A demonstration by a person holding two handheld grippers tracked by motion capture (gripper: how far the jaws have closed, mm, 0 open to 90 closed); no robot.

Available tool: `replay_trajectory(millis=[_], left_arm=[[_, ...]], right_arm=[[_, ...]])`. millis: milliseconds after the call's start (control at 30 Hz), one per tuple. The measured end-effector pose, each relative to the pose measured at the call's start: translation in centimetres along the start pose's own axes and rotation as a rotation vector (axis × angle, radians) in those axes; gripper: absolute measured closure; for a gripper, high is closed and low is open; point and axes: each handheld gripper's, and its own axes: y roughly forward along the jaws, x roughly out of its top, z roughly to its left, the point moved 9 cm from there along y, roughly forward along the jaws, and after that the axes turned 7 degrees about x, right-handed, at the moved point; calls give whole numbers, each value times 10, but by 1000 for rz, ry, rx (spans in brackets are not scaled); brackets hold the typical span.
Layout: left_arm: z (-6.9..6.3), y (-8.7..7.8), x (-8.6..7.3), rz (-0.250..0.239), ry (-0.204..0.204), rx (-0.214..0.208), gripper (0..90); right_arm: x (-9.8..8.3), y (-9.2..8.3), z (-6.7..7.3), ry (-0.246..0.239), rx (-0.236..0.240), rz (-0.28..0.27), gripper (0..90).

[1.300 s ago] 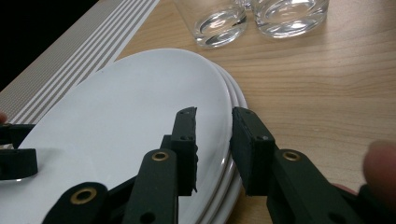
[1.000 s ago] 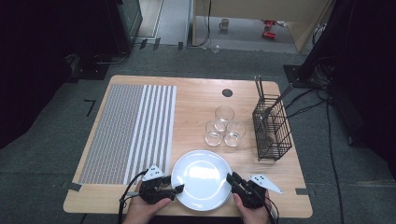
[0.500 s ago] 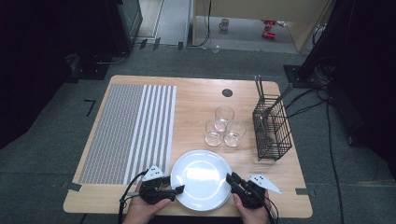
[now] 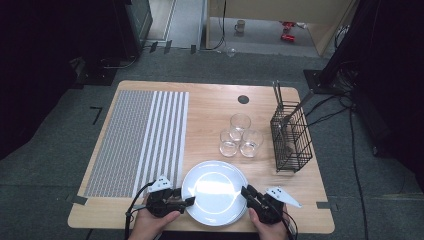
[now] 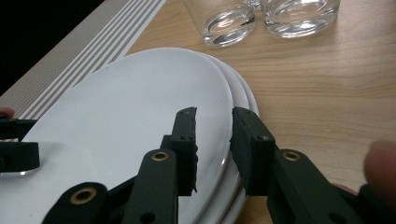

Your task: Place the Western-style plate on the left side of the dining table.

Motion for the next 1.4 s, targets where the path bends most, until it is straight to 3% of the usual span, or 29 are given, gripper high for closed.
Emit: replay_trajectory(millis=[300, 1167, 1400], left_arm=[[2, -4, 2, -14, -9, -4, 473], [16, -16, 9, -60, -40, 19, 507], [19, -14, 8, -52, -23, 41, 550]], right_arm=[[-1, 1, 3, -3, 8, 5, 711], [-9, 8, 18, -16, 48, 25, 711], [-8, 8, 17, -4, 60, 25, 707]])
